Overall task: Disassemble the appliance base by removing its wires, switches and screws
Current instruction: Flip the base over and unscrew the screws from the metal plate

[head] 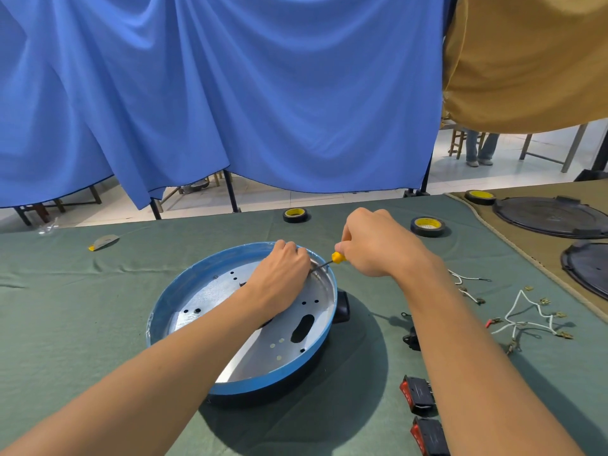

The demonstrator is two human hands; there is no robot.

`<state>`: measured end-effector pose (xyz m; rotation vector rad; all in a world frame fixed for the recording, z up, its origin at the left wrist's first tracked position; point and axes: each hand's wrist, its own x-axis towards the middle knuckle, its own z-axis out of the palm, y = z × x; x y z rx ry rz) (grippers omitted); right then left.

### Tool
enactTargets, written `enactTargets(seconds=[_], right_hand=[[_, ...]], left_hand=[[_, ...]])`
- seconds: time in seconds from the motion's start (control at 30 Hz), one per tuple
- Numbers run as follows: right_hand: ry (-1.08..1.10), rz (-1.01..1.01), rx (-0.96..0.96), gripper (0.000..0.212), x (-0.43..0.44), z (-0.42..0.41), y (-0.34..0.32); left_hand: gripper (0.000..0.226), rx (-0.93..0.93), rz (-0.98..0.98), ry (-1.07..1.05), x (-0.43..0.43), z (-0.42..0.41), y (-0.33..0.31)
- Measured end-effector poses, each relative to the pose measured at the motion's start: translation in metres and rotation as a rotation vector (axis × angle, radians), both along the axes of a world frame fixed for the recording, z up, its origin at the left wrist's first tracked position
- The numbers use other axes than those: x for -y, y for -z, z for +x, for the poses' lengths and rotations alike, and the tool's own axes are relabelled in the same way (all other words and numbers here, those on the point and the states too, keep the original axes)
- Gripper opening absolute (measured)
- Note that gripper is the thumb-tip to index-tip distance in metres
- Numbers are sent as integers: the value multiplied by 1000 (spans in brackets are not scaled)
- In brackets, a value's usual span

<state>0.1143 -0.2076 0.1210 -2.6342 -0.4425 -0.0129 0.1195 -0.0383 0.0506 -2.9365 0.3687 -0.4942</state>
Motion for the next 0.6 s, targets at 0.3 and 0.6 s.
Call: enactTargets(seconds=[0.3, 0.6], right_hand=[[60, -33, 43, 31, -3, 2, 3], [60, -41, 46, 19, -4, -1, 2]], left_hand=[[26, -134, -129, 61, -20, 11, -4], [23, -33, -28, 11, -11, 5, -5]])
